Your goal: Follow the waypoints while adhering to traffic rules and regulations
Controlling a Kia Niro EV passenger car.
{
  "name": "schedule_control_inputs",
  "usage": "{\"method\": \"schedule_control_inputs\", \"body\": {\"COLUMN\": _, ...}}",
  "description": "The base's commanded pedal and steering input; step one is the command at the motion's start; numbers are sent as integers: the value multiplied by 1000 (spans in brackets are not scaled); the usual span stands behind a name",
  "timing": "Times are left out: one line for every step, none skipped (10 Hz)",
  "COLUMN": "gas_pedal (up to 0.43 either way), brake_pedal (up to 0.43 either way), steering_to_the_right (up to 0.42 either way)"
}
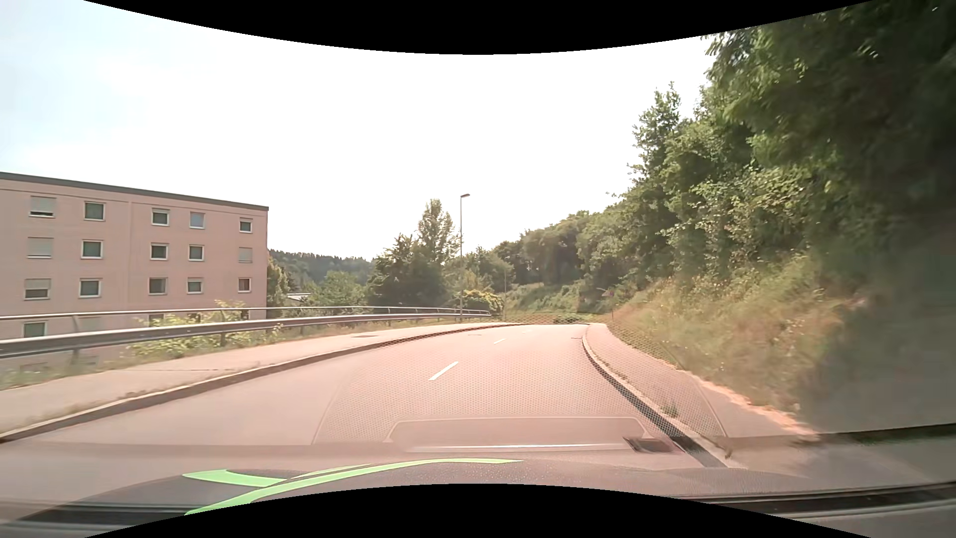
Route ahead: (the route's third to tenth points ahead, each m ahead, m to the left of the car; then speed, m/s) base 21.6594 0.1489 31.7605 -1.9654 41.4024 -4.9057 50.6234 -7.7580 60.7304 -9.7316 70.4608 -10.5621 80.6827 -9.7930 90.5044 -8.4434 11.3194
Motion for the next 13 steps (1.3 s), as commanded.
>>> {"method": "schedule_control_inputs", "body": {"gas_pedal": 67, "brake_pedal": 0, "steering_to_the_right": 60}}
{"method": "schedule_control_inputs", "body": {"gas_pedal": 67, "brake_pedal": 0, "steering_to_the_right": 60}}
{"method": "schedule_control_inputs", "body": {"gas_pedal": 67, "brake_pedal": 0, "steering_to_the_right": 60}}
{"method": "schedule_control_inputs", "body": {"gas_pedal": 79, "brake_pedal": 0, "steering_to_the_right": 60}}
{"method": "schedule_control_inputs", "body": {"gas_pedal": 79, "brake_pedal": 0, "steering_to_the_right": 60}}
{"method": "schedule_control_inputs", "body": {"gas_pedal": 79, "brake_pedal": 0, "steering_to_the_right": 60}}
{"method": "schedule_control_inputs", "body": {"gas_pedal": 87, "brake_pedal": 0, "steering_to_the_right": 60}}
{"method": "schedule_control_inputs", "body": {"gas_pedal": 87, "brake_pedal": 0, "steering_to_the_right": 60}}
{"method": "schedule_control_inputs", "body": {"gas_pedal": 87, "brake_pedal": 0, "steering_to_the_right": 60}}
{"method": "schedule_control_inputs", "body": {"gas_pedal": 87, "brake_pedal": 0, "steering_to_the_right": 59}}
{"method": "schedule_control_inputs", "body": {"gas_pedal": 0, "brake_pedal": 0, "steering_to_the_right": 57}}
{"method": "schedule_control_inputs", "body": {"gas_pedal": 0, "brake_pedal": 0, "steering_to_the_right": 54}}
{"method": "schedule_control_inputs", "body": {"gas_pedal": 0, "brake_pedal": 0, "steering_to_the_right": 48}}
